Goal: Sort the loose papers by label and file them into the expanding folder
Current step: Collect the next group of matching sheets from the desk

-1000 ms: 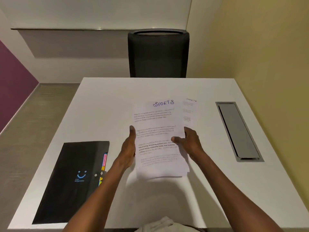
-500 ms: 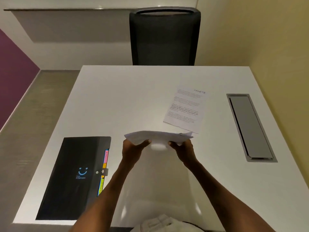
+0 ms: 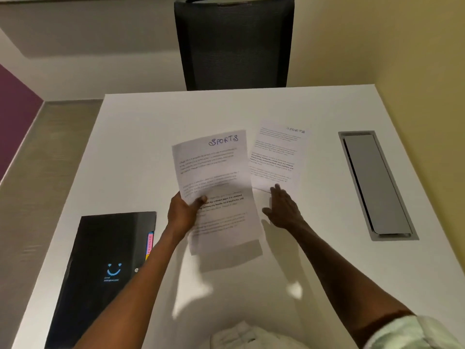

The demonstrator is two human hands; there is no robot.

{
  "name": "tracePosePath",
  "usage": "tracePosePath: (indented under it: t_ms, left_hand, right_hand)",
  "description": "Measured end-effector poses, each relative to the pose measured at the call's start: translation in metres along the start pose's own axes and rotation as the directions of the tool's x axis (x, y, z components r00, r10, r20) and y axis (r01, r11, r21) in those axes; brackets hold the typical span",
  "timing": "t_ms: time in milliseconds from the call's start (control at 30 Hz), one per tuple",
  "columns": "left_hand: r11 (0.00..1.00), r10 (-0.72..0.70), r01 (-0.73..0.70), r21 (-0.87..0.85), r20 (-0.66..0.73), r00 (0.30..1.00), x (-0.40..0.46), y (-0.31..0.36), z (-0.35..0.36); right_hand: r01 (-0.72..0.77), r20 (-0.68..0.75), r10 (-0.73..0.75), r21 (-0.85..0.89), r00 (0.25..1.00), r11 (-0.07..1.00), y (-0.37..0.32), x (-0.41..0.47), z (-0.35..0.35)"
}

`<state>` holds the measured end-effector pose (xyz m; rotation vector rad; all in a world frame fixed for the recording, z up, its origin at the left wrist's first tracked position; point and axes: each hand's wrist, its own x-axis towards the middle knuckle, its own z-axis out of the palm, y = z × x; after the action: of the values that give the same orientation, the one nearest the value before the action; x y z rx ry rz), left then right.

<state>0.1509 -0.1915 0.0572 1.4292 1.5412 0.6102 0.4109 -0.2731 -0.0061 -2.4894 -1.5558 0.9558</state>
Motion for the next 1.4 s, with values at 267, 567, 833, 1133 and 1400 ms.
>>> tracePosePath:
  t_ms: [267,567,833,1133,1400]
  left_hand:
    - [0.983,-0.130,0.126,-0.130,-0.022,0.991,0.016,-0.010,-0.015]
    - [0.971,-0.180,0.180,-0.154,0.018,0.984,0.011,-0.023,-0.010]
    - [0.973,-0.196,0.195,-0.123,0.007,0.981,0.002,-0.027,-0.012]
    - [0.972,-0.196,0.187,-0.145,-0.054,0.979,-0.003,-0.034,-0.034]
    - [0.953,-0.247,0.230,-0.196,-0.068,0.967,-0.004,-0.042,-0.047]
  right_hand:
    - [0.099,-0.163,-0.119,-0.127,0.979,0.987,0.043,-0.014,0.015]
    - [-0.153,-0.417,0.258,0.269,0.871,0.951,0.094,-0.068,0.031]
    - [-0.535,-0.161,0.573,0.226,0.804,0.814,0.048,-0.033,0.021]
    - [-0.432,-0.148,0.546,0.457,0.825,0.777,0.065,-0.018,0.012]
    - [-0.037,-0.326,0.498,0.807,0.804,0.589,0.046,-0.047,-0.023]
